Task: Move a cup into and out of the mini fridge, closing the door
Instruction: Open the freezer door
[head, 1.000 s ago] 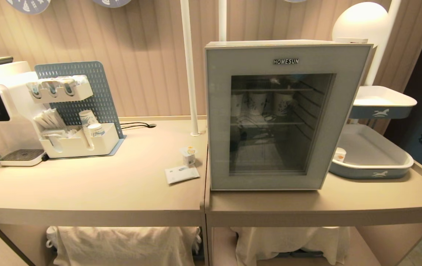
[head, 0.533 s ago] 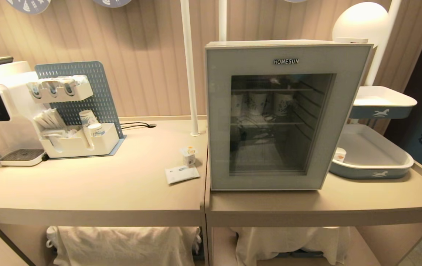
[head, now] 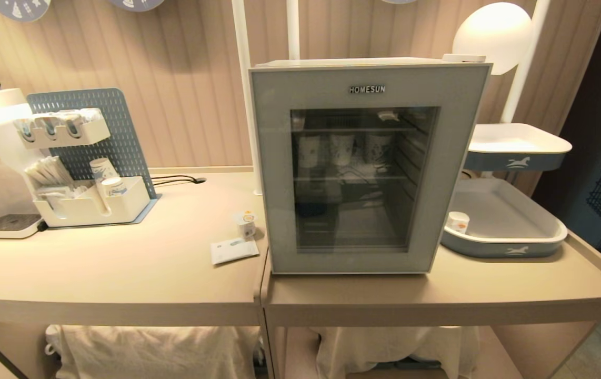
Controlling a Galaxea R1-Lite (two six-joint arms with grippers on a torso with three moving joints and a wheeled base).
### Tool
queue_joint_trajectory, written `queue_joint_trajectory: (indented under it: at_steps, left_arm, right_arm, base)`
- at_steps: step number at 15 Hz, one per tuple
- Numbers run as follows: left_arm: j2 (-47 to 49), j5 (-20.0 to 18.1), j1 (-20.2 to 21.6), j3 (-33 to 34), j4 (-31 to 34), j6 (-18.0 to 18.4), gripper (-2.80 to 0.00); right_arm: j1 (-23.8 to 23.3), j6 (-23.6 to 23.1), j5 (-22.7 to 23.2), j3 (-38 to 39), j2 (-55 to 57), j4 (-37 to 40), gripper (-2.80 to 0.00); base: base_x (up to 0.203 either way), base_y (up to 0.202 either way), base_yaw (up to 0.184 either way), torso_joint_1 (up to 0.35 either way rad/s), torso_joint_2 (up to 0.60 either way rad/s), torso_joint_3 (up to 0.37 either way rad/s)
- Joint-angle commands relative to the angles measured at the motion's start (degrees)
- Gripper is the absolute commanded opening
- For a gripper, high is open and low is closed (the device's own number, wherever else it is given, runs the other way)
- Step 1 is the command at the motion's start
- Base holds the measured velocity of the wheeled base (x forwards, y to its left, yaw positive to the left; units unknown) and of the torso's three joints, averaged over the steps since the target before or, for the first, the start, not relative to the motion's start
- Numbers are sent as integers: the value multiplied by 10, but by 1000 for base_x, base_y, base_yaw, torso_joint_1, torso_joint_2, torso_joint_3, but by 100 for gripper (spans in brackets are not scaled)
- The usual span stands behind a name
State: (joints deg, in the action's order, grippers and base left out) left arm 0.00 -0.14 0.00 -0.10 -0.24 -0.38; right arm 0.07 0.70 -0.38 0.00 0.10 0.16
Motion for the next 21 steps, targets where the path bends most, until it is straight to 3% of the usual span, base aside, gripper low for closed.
queue_joint_trajectory:
  at_steps: [1,4,17,19,21]
  left_arm:
    - [-1,0,0,0,0,-1,-280]
    - [-1,0,0,0,-1,0,-280]
    - [0,5,0,-16,-3,5,-280]
    - [20,16,0,-114,37,2,-280]
    - [80,18,-2,-311,145,-17,-280]
  right_arm:
    - [0,0,0,0,1,0,-280]
    - [0,0,0,0,1,0,-280]
    - [0,0,0,0,1,0,-280]
    - [0,0,0,0,1,0,-280]
    - [0,0,0,0,1,0,-280]
  base:
    - [0,-190,2,6,1,0]
    - [0,-134,2,3,1,3]
    - [0,0,0,0,0,0]
    - [0,0,0,0,0,0]
    - [0,0,0,0,0,0]
